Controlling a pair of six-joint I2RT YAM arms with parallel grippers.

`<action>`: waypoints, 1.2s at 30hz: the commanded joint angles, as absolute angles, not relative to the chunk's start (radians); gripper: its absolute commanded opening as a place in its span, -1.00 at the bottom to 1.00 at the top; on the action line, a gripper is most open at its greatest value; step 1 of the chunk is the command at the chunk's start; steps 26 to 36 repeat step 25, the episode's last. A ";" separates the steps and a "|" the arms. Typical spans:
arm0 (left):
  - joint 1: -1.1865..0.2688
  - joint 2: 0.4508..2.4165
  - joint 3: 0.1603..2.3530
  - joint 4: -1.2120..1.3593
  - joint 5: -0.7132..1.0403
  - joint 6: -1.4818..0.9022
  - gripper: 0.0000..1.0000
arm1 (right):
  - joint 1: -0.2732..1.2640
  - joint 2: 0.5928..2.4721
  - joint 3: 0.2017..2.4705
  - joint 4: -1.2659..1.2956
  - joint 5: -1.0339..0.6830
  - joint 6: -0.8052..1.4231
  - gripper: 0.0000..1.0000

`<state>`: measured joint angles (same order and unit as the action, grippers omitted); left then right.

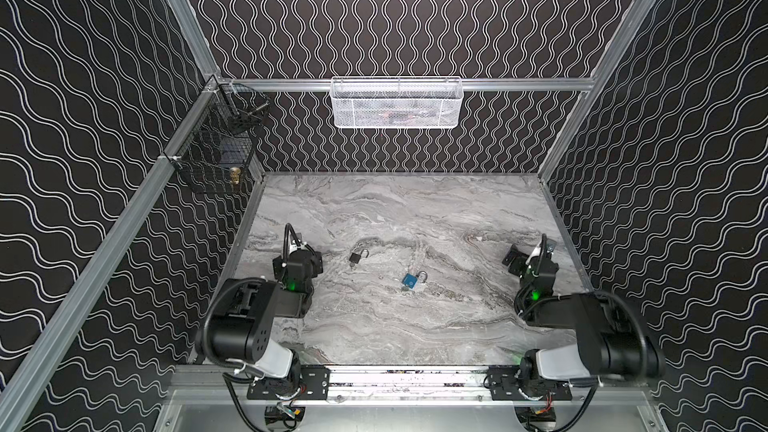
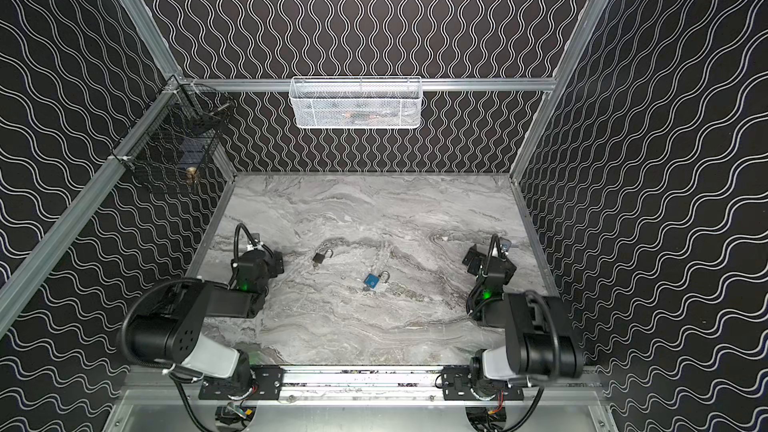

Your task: Unlock with the key

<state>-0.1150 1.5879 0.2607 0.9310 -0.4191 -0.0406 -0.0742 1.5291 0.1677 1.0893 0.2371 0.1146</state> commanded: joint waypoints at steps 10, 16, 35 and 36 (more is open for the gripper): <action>-0.103 1.659 0.355 1.054 -0.275 0.040 0.98 | -0.046 1.539 0.258 1.184 0.133 0.021 0.99; -0.103 1.661 0.351 1.069 -0.279 0.045 0.98 | -0.046 1.541 0.261 1.183 0.128 0.021 0.99; -0.103 1.661 0.352 1.068 -0.279 0.045 0.98 | -0.048 1.538 0.266 1.171 0.111 0.017 0.99; -0.103 1.661 0.352 1.068 -0.279 0.045 0.98 | -0.048 1.538 0.266 1.171 0.111 0.017 0.99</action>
